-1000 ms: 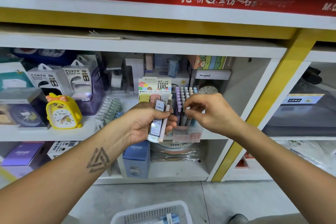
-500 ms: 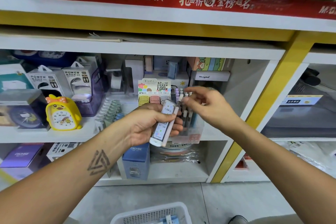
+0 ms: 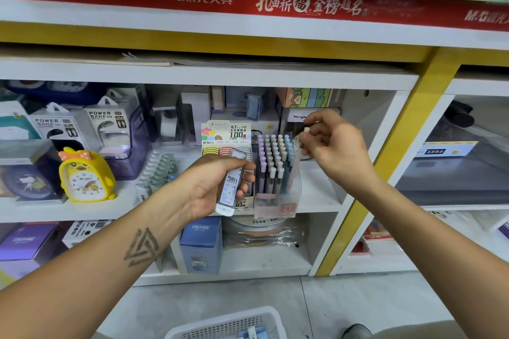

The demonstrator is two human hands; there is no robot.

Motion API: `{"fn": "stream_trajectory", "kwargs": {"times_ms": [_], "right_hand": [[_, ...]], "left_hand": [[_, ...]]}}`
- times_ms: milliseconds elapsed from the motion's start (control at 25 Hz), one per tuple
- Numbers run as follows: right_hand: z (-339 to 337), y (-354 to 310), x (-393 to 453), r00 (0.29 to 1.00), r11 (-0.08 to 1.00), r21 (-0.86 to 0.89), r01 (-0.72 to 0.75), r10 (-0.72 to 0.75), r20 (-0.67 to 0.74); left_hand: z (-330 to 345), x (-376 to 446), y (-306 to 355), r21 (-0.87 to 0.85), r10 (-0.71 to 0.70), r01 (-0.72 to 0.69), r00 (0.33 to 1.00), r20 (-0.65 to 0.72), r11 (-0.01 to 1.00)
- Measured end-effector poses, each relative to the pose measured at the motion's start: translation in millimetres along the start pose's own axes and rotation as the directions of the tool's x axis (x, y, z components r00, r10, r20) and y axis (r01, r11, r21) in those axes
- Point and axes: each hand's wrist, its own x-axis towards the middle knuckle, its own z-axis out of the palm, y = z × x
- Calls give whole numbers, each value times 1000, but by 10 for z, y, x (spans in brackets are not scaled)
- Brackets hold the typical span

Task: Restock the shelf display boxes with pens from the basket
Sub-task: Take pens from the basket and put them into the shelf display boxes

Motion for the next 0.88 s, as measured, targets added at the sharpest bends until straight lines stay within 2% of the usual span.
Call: {"fn": "stream_trajectory", "kwargs": {"times_ms": [200, 360, 560, 720, 880], "right_hand": [[137, 117, -93, 978, 957, -231, 173, -140, 152], [193, 198, -122, 955, 932, -275, 236, -170, 244], [191, 202, -117, 938, 923, -255, 289, -219, 269], [191, 213, -106, 931, 933, -230, 277, -201, 304], [190, 240, -71, 935, 859, -396, 325, -229, 271]], "left_hand": [[29, 0, -18, -11, -38, 38, 999, 16, 999], [17, -28, -24, -8, -51, 51, 998, 37, 999], [38, -51, -18, -3, -44, 44, 997, 62, 999], [37, -62, -17, 9, -51, 51, 995, 90, 999], [38, -61, -15, 8, -47, 47, 993, 107, 999]]}}
